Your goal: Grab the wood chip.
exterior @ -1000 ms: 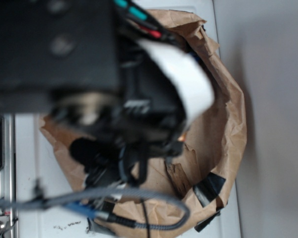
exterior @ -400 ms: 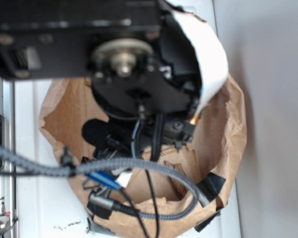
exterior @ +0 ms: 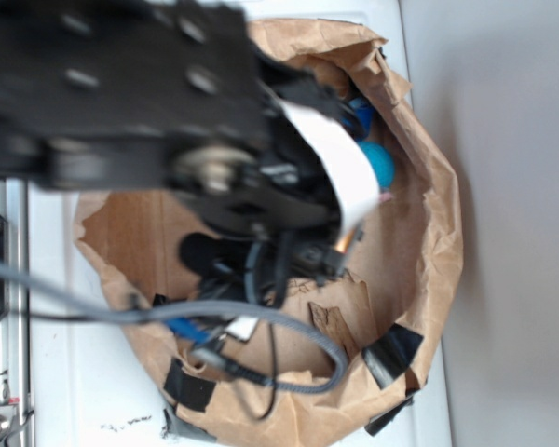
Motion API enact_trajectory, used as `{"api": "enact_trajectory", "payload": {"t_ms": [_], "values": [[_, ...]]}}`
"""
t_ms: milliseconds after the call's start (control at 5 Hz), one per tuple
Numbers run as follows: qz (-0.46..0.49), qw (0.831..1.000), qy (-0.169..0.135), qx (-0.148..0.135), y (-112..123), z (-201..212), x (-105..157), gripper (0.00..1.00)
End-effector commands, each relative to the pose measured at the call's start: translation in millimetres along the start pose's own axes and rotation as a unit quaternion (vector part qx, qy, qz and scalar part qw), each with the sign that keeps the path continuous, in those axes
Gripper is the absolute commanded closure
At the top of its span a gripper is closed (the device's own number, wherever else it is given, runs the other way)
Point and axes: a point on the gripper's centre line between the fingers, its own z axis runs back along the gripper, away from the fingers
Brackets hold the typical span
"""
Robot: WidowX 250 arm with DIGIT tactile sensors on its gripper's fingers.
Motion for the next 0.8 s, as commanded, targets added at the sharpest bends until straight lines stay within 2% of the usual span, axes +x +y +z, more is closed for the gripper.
{"api": "enact_trajectory", "payload": {"t_ms": [0, 200, 400, 600], "values": [[-0.016, 0.999, 0.034, 0.039, 12.3, -45.0, 17.5, 0.00], [-0.044, 0.996, 0.053, 0.053, -8.0, -73.0, 26.5, 0.00], [-0.068, 0.997, 0.028, 0.029, -33.2, -79.5, 39.9, 0.00], [-0.065, 0.998, -0.007, 0.008, -43.0, -84.8, 53.4, 0.00]]}}
